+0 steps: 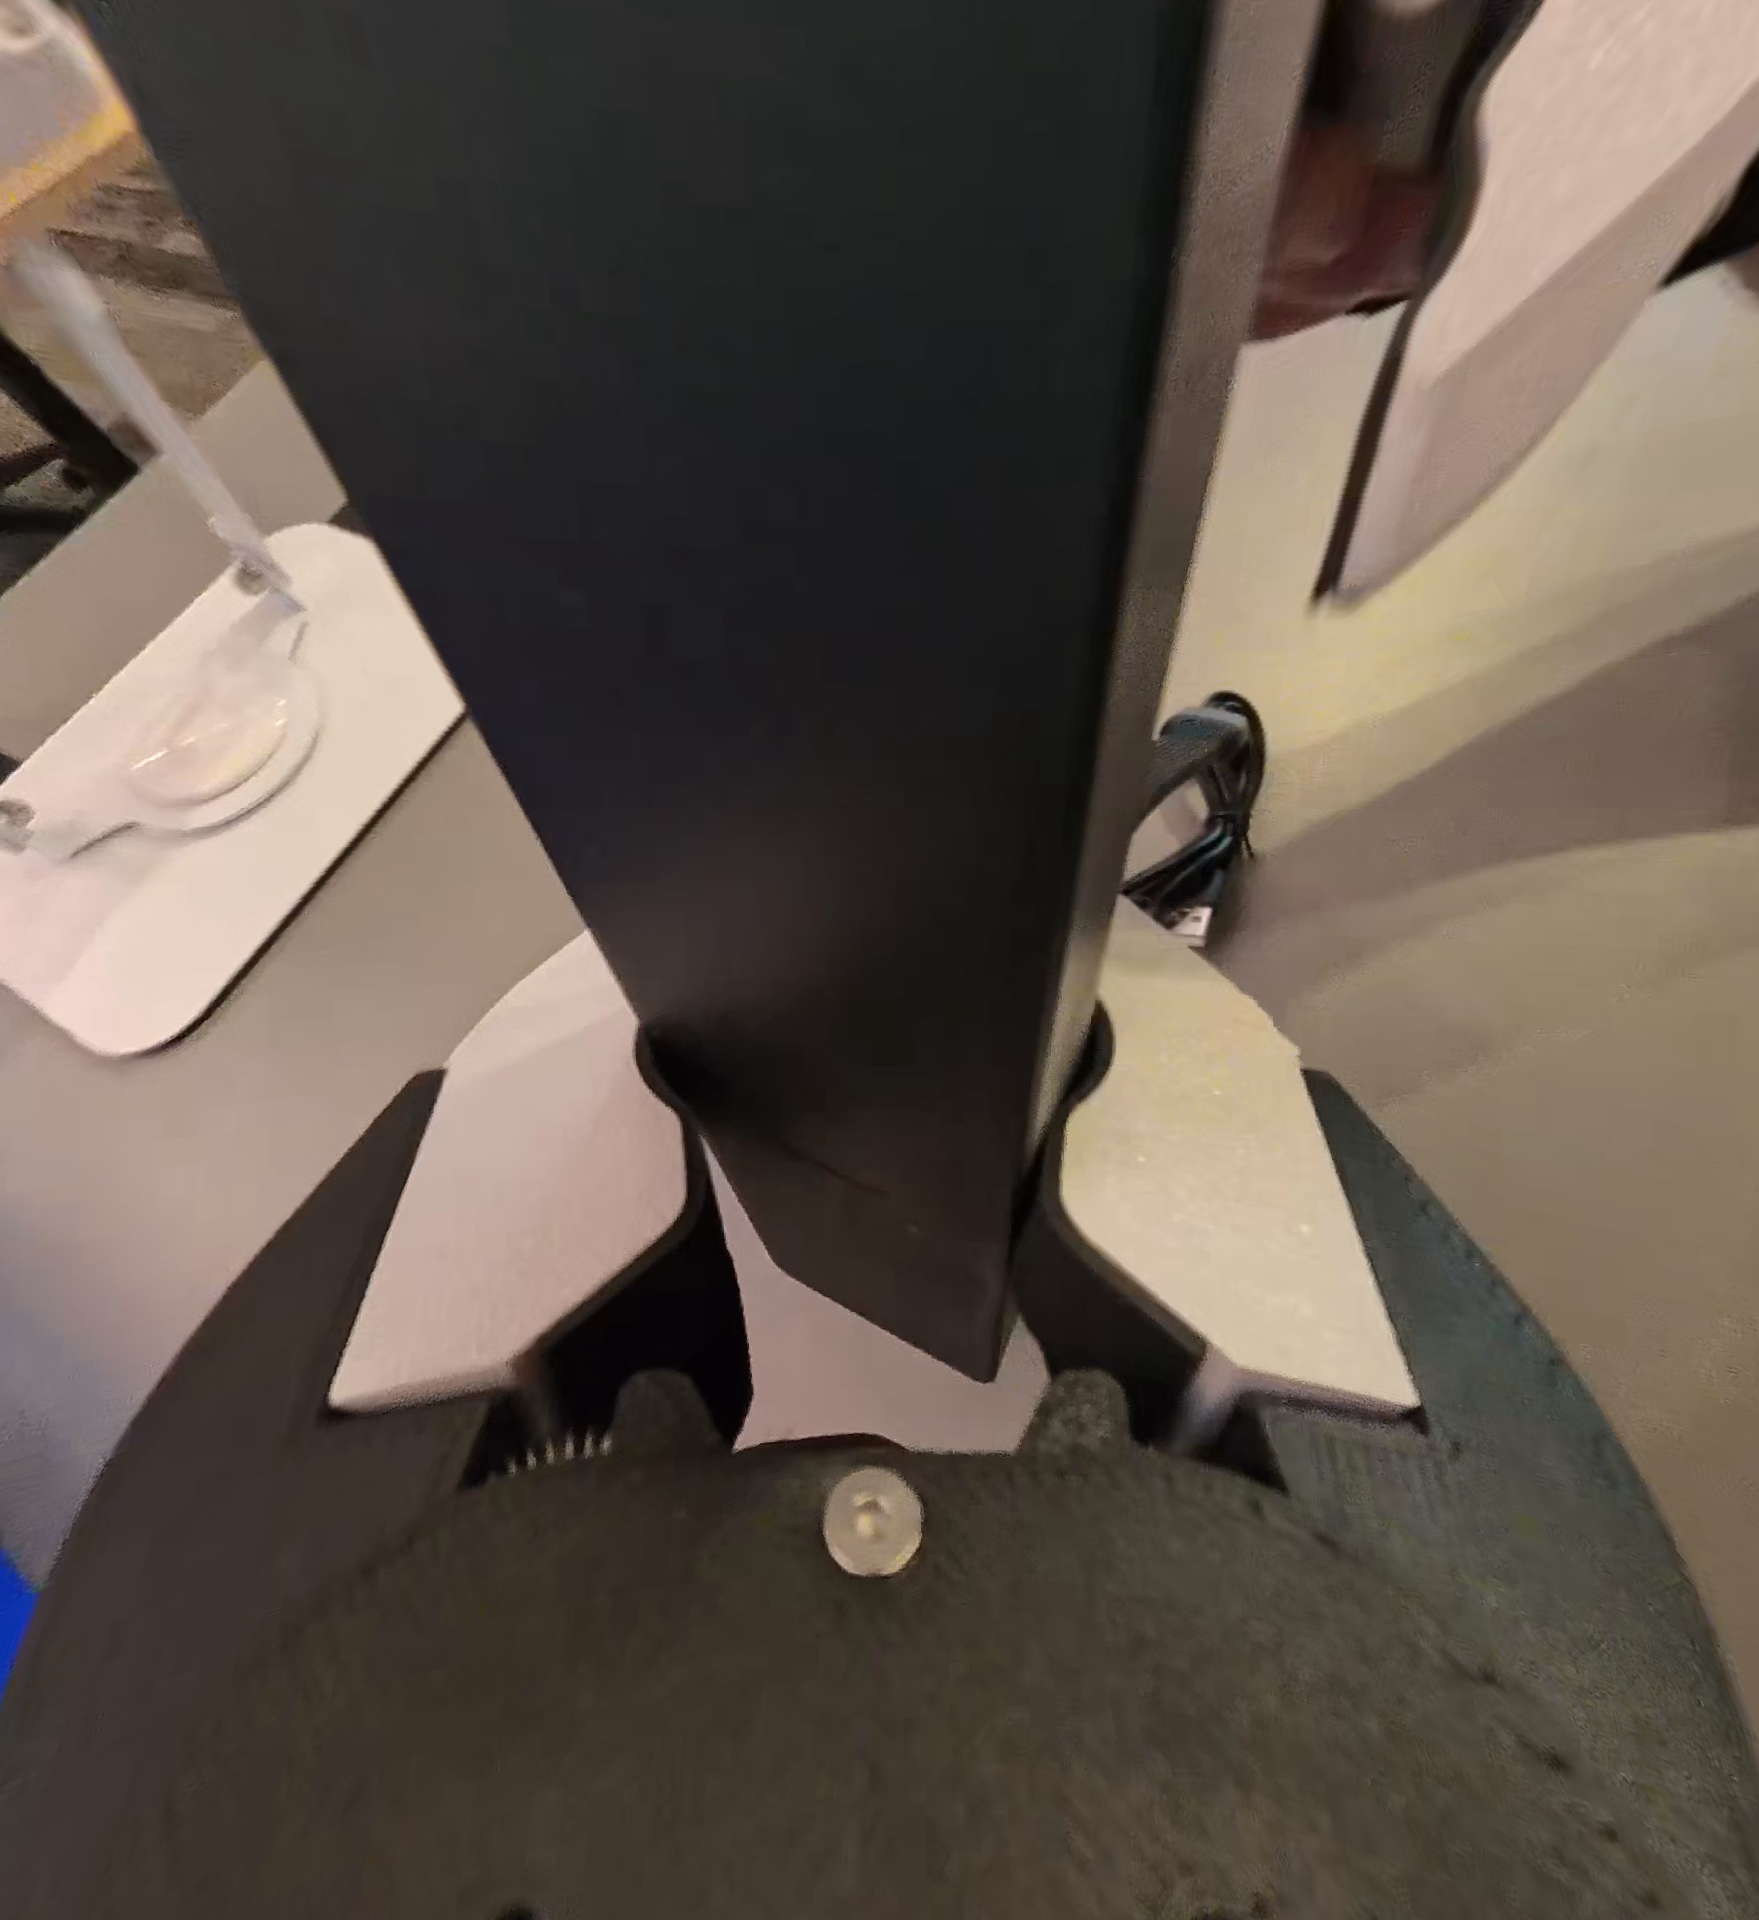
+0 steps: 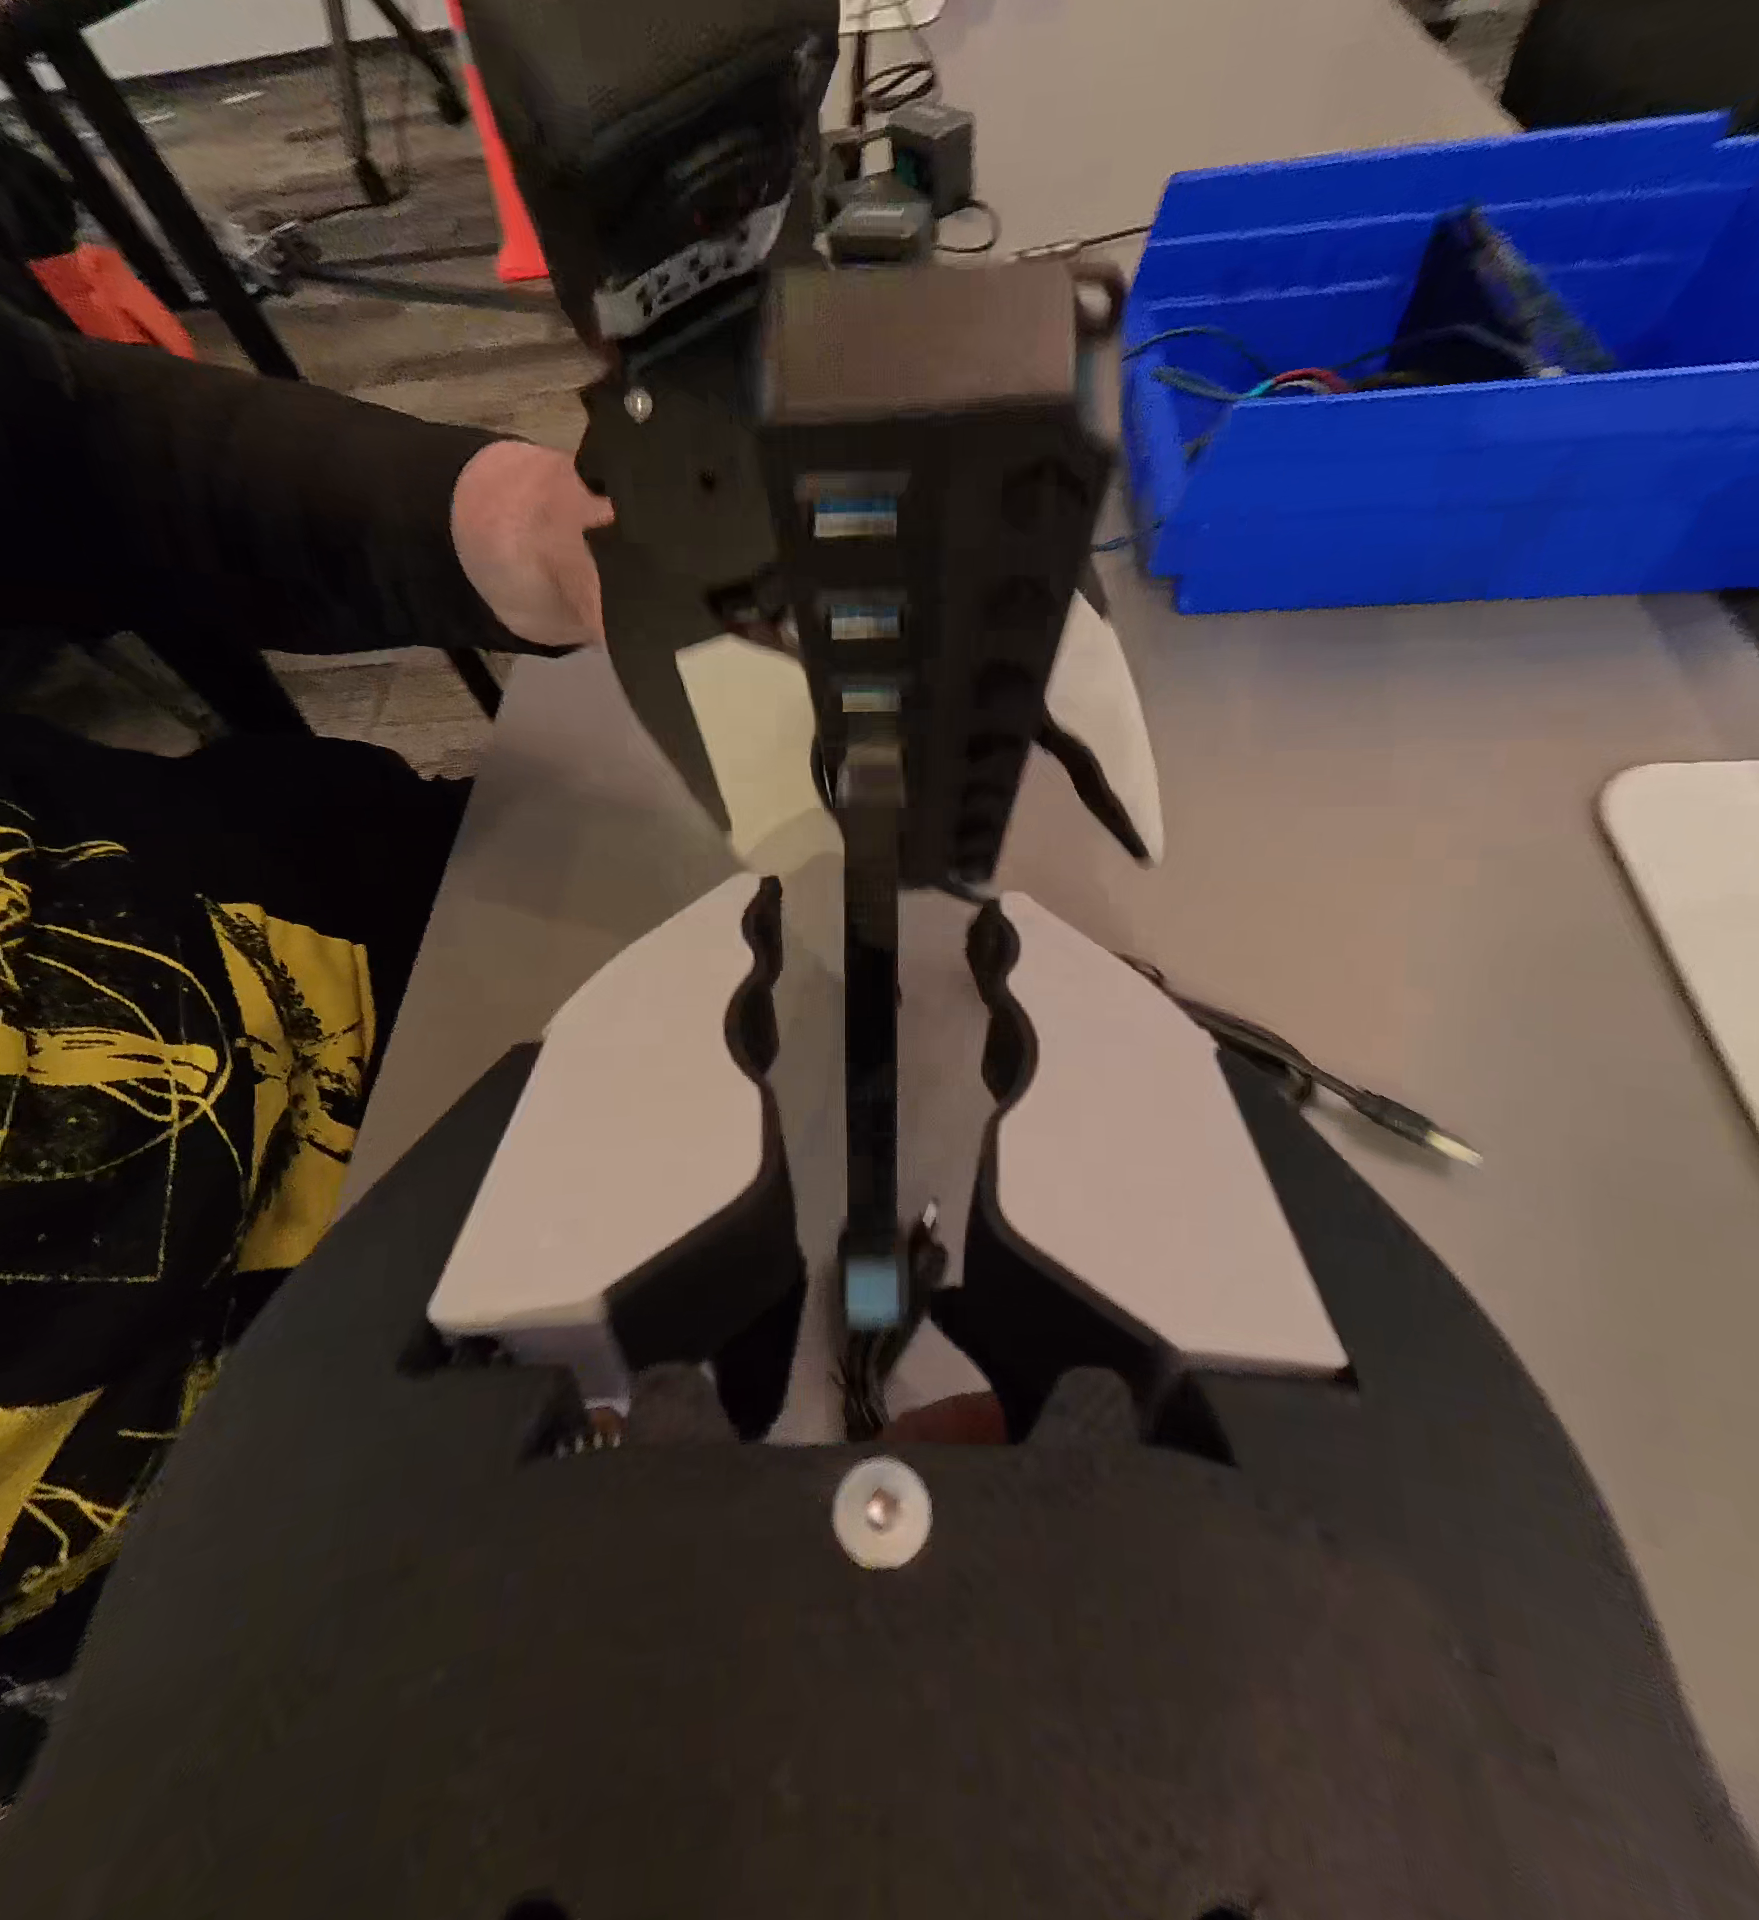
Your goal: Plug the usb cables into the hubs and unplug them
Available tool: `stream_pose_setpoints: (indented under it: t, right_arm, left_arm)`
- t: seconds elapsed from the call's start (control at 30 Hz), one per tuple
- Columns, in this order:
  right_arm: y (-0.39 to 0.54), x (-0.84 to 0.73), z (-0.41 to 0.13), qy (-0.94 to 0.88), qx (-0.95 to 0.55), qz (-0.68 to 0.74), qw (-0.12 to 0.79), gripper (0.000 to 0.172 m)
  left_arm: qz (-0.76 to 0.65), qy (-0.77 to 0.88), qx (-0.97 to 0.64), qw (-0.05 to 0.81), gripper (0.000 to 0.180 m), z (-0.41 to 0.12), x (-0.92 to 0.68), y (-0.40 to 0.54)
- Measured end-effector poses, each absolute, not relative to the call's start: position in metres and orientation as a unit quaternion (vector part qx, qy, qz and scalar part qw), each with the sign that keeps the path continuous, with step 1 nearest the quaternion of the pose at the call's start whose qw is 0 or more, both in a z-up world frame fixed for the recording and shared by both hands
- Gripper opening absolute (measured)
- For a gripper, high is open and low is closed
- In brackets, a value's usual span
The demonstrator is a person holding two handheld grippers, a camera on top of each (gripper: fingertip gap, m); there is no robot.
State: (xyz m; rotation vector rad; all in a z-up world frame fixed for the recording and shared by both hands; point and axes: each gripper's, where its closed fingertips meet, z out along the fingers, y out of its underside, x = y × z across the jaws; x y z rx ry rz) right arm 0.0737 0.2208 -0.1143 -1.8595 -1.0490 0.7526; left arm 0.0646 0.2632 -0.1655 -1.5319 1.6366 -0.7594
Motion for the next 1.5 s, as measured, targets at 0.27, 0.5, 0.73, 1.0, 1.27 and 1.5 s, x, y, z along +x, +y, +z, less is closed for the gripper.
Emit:
stream_pose_setpoints:
  t: [0.27,0.5,0.73,1.0,1.27,1.5]
  right_arm:
    - [0.192,0.128,-0.179,-0.441,-0.806,0.215,0.332,0.034]
    - [0.166,0.112,-0.245,-0.518,-0.801,0.123,0.274,0.025]
    - [0.167,0.1,-0.249,-0.522,-0.79,0.137,0.291,0.017]
    - [0.184,0.106,-0.254,-0.499,-0.798,0.114,0.318,0.021]
    - [0.197,0.113,-0.255,-0.391,-0.835,0.221,0.317,0.017]
    - [0.2,0.115,-0.255,-0.353,-0.846,0.241,0.318,0.019]
  left_arm:
    - [-0.295,0.597,-0.631,0.397,0.069,-0.15,0.041,0.297]
    - [-0.297,0.596,-0.634,0.393,0.07,-0.154,0.041,0.296]
    - [-0.295,0.6,-0.632,0.391,0.07,-0.155,0.042,0.294]
    - [-0.296,0.602,-0.632,0.388,0.07,-0.156,0.042,0.293]
    - [-0.295,0.605,-0.632,0.385,0.07,-0.157,0.042,0.292]
    - [-0.297,0.606,-0.631,0.383,0.07,-0.157,0.041,0.291]
